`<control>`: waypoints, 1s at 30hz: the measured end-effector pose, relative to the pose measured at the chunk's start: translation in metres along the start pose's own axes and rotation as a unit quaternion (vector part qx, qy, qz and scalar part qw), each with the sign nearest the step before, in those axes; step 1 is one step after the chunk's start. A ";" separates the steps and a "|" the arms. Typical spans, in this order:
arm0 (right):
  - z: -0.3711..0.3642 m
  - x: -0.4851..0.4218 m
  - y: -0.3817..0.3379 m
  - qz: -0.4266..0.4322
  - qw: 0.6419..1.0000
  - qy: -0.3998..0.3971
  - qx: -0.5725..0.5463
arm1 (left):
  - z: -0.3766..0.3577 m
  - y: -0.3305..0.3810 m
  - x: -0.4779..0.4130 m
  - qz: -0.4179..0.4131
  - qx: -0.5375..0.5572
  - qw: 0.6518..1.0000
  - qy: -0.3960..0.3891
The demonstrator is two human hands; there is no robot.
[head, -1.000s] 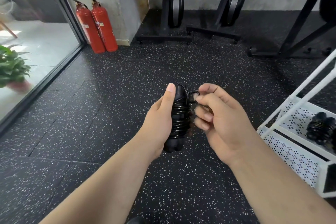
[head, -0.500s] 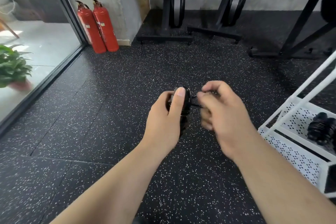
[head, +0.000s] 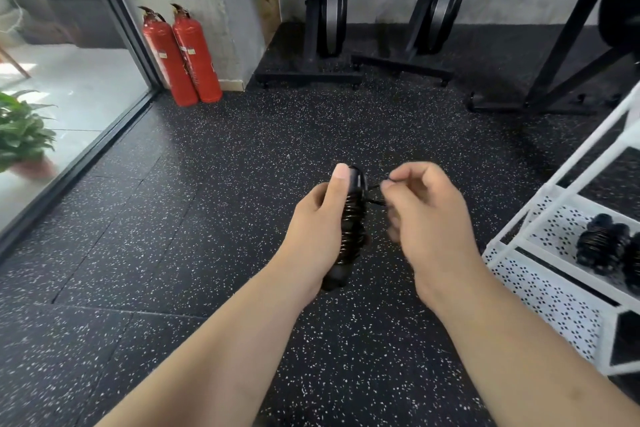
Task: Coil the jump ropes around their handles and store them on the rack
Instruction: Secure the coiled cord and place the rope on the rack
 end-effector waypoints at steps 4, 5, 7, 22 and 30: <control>0.013 -0.017 0.010 -0.175 0.974 -0.040 -0.136 | -0.014 -0.001 0.007 0.013 0.027 0.998 -0.055; 0.017 -0.018 0.012 -0.173 0.976 -0.039 -0.129 | -0.018 -0.003 0.008 0.019 0.030 0.998 -0.057; 0.025 -0.019 0.013 -0.156 0.982 -0.004 -0.103 | -0.025 -0.005 0.011 0.021 0.022 0.998 -0.057; 0.147 0.043 0.021 -0.174 0.971 0.078 -0.142 | -0.124 -0.010 0.046 -0.096 -0.180 0.952 -0.230; 0.203 0.061 0.021 -0.172 0.961 0.156 -0.149 | -0.199 -0.028 0.089 -0.071 -0.158 0.949 -0.264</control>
Point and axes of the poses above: each hand's wrist, its own x-axis away from the middle knuckle, its own z-axis out of the back of the hand, y = z × x, the point moved 1 cm from there along -x, towards the middle knuckle, and after that the axes turned 11 degrees about -z, right-handed, at the moved point
